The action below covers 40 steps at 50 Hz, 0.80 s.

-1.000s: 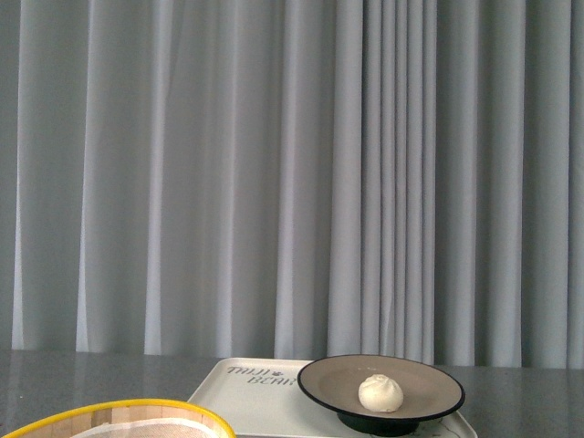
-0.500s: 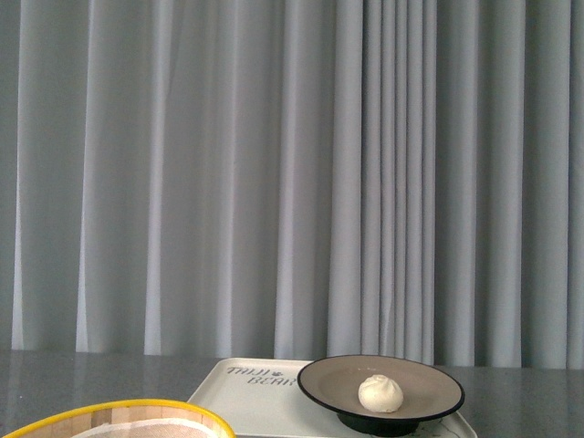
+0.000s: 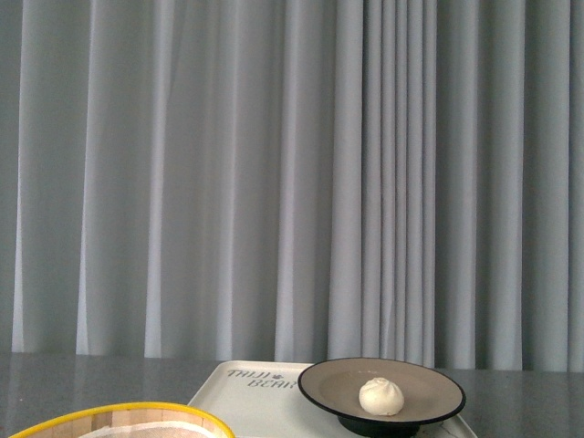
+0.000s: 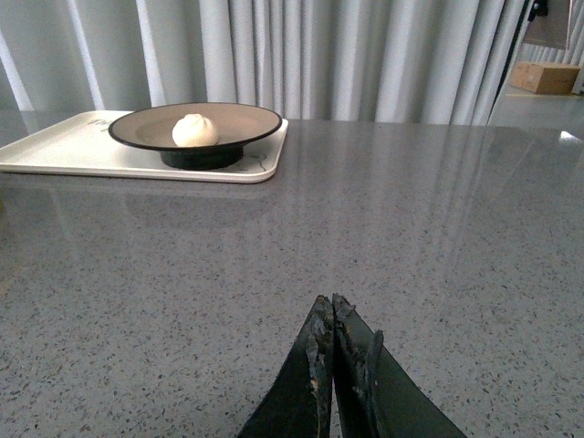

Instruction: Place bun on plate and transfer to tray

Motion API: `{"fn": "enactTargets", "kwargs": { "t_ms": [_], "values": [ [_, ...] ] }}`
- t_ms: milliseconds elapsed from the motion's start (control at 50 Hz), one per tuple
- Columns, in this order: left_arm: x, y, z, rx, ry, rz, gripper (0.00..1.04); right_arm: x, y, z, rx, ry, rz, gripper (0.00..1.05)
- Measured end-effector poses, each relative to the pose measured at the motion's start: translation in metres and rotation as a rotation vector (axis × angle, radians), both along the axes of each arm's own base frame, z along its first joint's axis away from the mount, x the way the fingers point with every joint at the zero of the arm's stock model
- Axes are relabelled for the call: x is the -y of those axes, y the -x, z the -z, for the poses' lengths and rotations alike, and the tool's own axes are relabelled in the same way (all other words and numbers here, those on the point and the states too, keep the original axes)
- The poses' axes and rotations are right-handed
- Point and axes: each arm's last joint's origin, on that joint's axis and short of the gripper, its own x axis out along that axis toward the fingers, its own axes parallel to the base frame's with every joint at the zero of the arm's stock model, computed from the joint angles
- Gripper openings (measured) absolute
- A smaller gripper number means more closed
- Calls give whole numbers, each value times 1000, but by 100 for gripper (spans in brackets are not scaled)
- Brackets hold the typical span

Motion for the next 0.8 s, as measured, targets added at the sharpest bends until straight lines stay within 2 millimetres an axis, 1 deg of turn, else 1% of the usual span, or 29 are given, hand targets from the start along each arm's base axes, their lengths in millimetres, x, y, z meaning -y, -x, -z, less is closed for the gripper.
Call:
{"fn": "enactTargets", "kwargs": {
  "t_ms": [40,80,120,220,240,340,440,500,520,560,620,800],
  "values": [
    [0,0,0,0,0,0,98,0,0,0,0,1,0,2],
    [0,0,0,0,0,0,98,0,0,0,0,0,0,9],
    [0,0,0,0,0,0,98,0,0,0,0,0,0,13],
    [0,0,0,0,0,0,98,0,0,0,0,0,0,31],
    [0,0,0,0,0,0,98,0,0,0,0,0,0,33],
    [0,0,0,0,0,0,98,0,0,0,0,0,0,56],
    [0,0,0,0,0,0,98,0,0,0,0,0,0,73],
    [0,0,0,0,0,0,98,0,0,0,0,0,0,86],
    [0,0,0,0,0,0,98,0,0,0,0,0,0,92],
    [0,0,0,0,0,0,98,0,0,0,0,0,0,98],
    [0,0,0,0,0,0,98,0,0,0,0,0,0,95],
    [0,0,0,0,0,0,98,0,0,0,0,0,0,96]
  ]
}}
